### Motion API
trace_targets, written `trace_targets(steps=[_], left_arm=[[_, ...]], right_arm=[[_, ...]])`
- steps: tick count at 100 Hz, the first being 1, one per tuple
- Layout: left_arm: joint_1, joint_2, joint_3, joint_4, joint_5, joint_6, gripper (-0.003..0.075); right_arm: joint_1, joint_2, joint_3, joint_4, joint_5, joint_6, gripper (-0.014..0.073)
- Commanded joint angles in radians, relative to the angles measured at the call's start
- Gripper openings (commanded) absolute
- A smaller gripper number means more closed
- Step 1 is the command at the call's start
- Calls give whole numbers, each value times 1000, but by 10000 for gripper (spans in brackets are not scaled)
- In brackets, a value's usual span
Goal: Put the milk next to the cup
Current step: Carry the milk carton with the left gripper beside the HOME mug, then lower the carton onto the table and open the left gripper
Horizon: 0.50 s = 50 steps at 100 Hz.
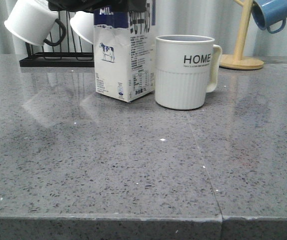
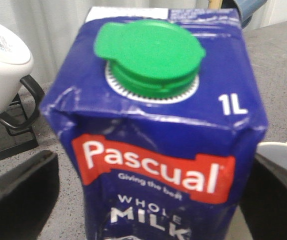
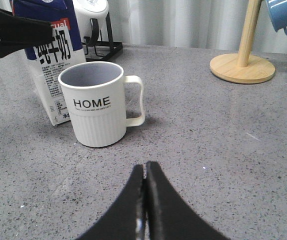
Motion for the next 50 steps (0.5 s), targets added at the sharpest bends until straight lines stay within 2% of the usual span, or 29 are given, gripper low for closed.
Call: trace_targets(steps=[1,22,50], left_arm=[[-7,-40,-34,-5,-74,-7,691],[-7,-82,-20,-2,-46,-7,690],[-5,-197,76,49,-37,-3,690]], right_arm=[[0,4,-25,-9,-74,-8,-67],[0,4,-25,-9,-74,-8,-67],[0,4,-25,-9,-74,-8,-67]])
